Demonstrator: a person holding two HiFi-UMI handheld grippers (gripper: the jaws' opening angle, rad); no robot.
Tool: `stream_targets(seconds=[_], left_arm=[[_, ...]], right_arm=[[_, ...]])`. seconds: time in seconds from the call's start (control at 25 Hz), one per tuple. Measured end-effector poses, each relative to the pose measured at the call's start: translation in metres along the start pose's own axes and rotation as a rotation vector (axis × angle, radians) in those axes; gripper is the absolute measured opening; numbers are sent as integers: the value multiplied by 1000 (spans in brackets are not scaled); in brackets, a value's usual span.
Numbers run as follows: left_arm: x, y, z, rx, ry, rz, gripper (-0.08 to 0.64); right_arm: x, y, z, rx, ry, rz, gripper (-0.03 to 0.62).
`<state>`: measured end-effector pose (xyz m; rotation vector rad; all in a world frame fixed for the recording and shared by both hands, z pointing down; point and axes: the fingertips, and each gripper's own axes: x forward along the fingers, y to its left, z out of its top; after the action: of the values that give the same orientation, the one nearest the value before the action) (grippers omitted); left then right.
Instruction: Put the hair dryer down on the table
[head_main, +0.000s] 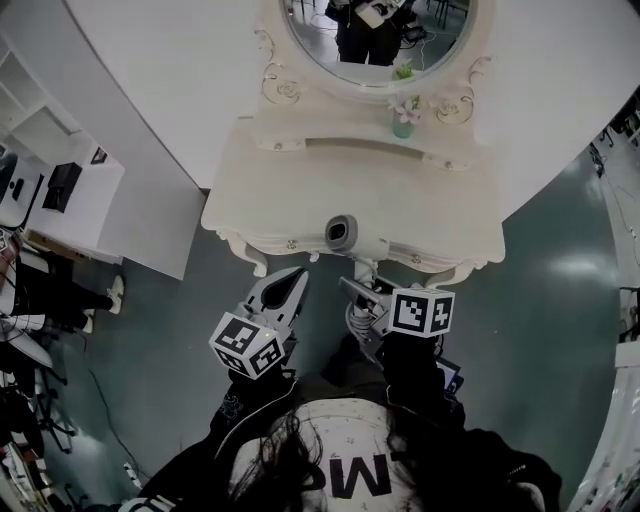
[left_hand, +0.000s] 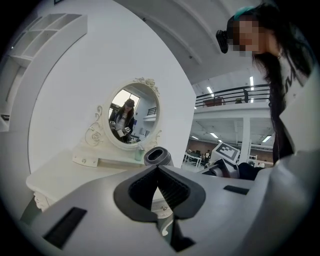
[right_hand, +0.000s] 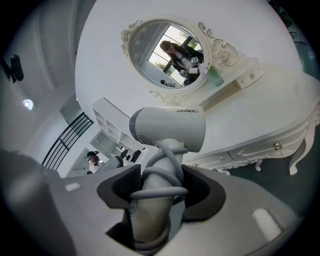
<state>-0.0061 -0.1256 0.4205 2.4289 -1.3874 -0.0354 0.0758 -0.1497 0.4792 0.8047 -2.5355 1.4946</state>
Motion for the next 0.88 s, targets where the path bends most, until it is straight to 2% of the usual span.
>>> stream_targets(seconds=[0.36,0.88], left_arm=[[43,12,7,8,0,89,2],[59,29,15,22,6,156,1]], right_arm=[[17,-31,38,-13,64,56,258],[41,-41,54,-16,116,106,258]])
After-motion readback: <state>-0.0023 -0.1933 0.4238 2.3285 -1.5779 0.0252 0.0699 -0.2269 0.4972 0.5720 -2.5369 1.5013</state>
